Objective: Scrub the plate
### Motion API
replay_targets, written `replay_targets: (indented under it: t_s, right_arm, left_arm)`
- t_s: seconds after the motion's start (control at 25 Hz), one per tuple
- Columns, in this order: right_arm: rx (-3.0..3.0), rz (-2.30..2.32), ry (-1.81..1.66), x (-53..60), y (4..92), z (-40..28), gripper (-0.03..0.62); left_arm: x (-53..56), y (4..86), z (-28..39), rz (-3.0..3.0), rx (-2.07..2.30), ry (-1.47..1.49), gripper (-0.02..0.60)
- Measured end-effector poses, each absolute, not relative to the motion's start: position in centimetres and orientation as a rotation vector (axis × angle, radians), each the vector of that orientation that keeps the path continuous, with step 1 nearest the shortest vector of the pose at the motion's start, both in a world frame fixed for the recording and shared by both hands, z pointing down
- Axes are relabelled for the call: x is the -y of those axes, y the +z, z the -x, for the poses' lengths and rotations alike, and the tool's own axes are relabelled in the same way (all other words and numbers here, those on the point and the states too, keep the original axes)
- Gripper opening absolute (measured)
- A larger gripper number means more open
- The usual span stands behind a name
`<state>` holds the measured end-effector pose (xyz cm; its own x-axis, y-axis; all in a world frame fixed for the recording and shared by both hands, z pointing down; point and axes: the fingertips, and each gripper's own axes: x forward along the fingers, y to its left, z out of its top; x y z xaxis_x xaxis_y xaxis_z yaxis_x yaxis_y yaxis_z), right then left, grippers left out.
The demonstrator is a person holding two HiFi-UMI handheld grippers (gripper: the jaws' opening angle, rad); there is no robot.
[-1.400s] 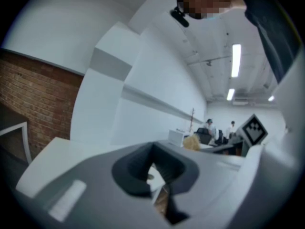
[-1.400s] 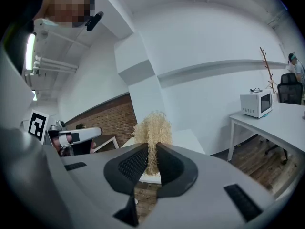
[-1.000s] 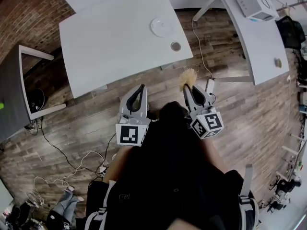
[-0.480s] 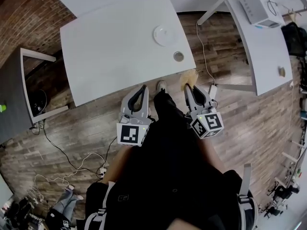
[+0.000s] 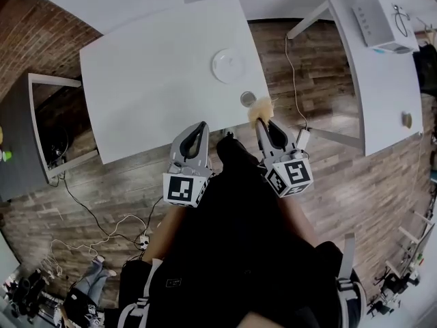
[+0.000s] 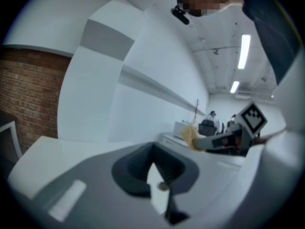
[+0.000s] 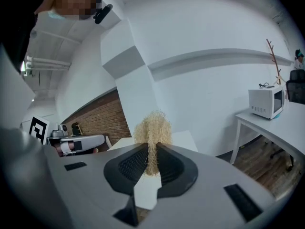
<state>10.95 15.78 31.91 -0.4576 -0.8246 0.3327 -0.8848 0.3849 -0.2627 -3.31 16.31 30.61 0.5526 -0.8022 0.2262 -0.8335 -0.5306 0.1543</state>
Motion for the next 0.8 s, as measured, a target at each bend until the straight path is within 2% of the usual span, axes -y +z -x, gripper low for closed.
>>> replay_targets:
  t_s: [0.36, 0.8]
  right_arm:
    - [2.520, -1.404, 0.685, -10.4, 34.3, -13.5, 0.044]
    - [2.444, -1.313, 0.732, -5.1, 38.7, -13.6, 0.044]
  left_arm:
    - [-12.1, 33.0, 0.0, -2.429, 1.382, 0.221, -0.012]
    - [-6.6, 39.8, 0.1, -2.222, 1.338, 0.319, -0.012]
